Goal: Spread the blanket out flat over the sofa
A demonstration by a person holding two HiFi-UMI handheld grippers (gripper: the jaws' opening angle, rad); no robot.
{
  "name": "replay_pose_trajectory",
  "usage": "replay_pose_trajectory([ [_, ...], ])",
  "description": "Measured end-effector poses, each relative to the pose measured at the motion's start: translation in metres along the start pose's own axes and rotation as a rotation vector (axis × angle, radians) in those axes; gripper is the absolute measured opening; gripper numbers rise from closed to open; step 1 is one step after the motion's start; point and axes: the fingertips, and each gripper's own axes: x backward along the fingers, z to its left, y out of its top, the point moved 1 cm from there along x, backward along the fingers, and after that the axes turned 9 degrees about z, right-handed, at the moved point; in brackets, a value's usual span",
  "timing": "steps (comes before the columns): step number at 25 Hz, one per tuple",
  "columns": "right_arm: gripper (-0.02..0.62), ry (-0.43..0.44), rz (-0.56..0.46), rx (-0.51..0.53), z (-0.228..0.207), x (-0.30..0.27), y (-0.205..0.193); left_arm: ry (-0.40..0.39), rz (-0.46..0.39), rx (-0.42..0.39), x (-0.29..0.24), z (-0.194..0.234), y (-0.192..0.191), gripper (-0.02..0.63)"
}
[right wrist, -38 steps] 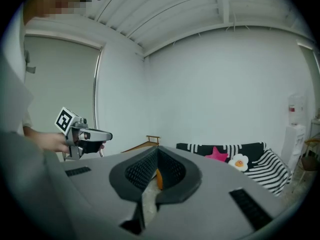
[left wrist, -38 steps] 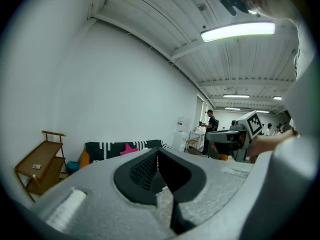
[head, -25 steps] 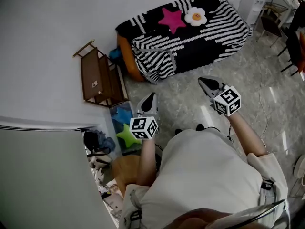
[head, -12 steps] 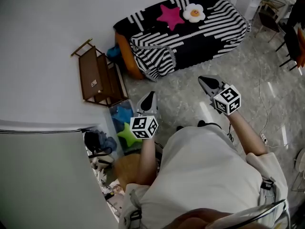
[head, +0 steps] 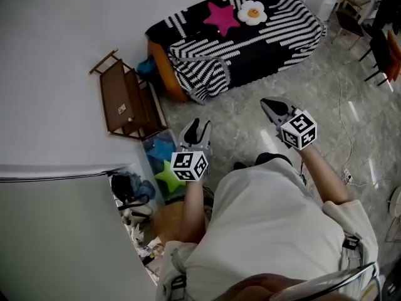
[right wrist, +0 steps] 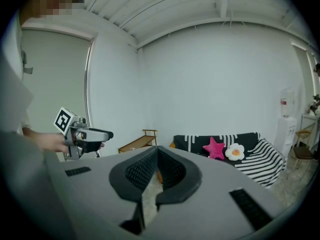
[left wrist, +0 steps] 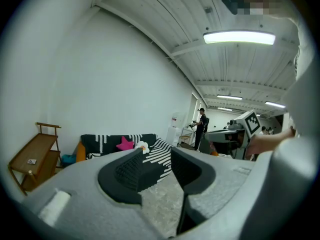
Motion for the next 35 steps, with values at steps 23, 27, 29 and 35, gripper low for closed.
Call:
replay_pose_trajectory([
  [23,0.002,0.057,0.046,-0.036,-0.080,-0.088,0.021,0.039,0.025,0.034,-0.086,0.048,0.027,0.180],
  [27,0.002,0.080,0.053,-0.028,-0.113,-0.114,0.034,0.053,0.032,0.049,-0.122,0.060,0.043,0.180],
  [29,0.002,0.088,0.056,-0.027,-0.132,-0.125,0.039,0.061,0.032,0.050,-0.141,0.064,0.051,0.180],
  [35,0.002,0.121,0.067,-0.023,-0.192,-0.155,0.055,0.096,0.043,0.070,-0.195,0.073,0.074,0.181],
])
